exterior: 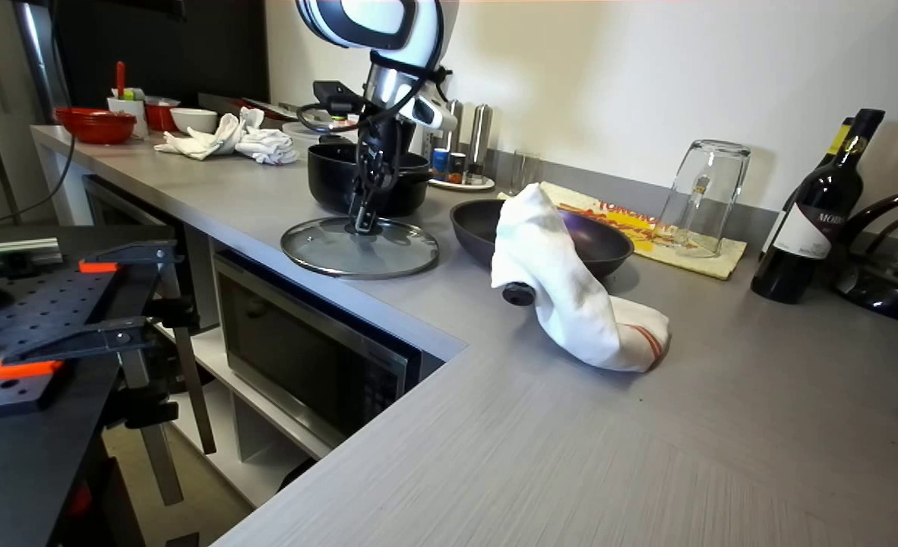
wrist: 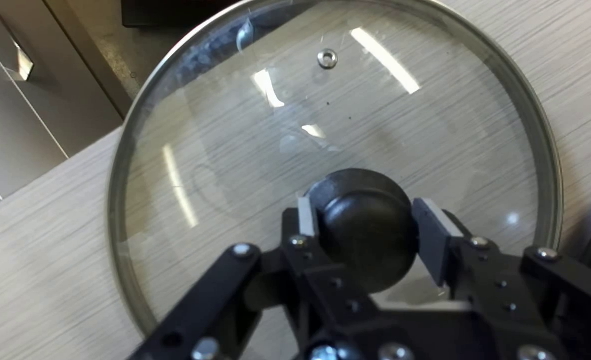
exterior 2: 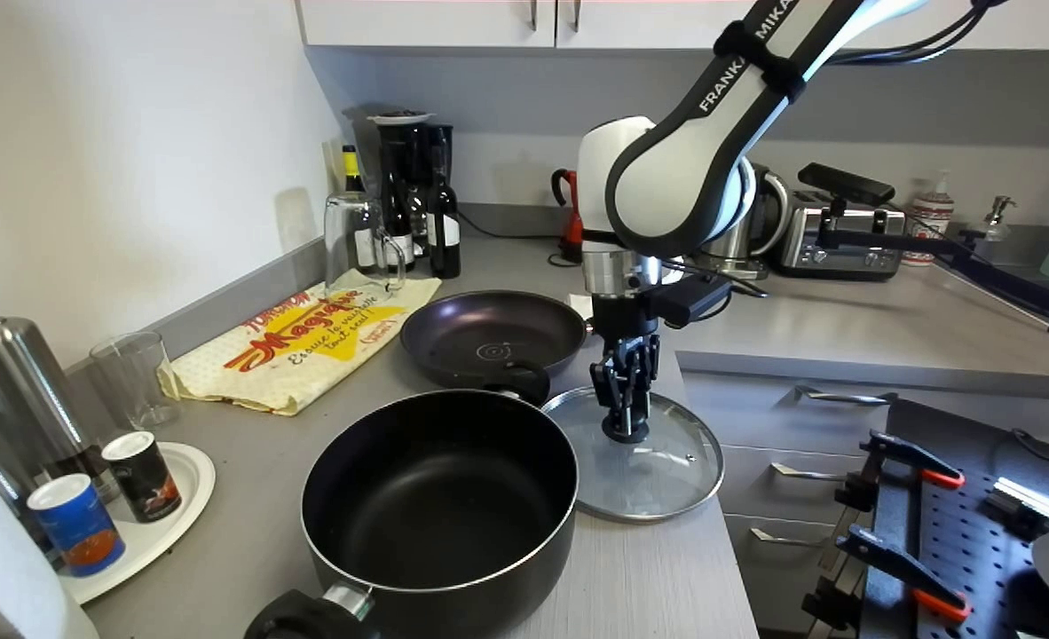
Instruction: Put the glass lid on the black pot.
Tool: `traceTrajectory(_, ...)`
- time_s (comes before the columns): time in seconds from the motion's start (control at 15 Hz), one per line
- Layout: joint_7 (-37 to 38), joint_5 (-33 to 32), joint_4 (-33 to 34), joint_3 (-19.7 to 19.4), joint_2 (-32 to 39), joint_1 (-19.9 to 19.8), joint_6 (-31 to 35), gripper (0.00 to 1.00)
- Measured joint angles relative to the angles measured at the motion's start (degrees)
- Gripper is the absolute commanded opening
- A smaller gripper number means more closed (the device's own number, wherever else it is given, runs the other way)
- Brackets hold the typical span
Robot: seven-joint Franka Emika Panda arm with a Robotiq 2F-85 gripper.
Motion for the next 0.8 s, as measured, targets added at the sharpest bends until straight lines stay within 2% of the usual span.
traceTrajectory(0.27,0.1,-0.3,-1.4,-0.1,-1.8,0.0,-0.7,0.25)
traceTrajectory(0.8,1.9,-1.7,-7.5,-1.3,-13.8,-0.2,-6.4,0.25)
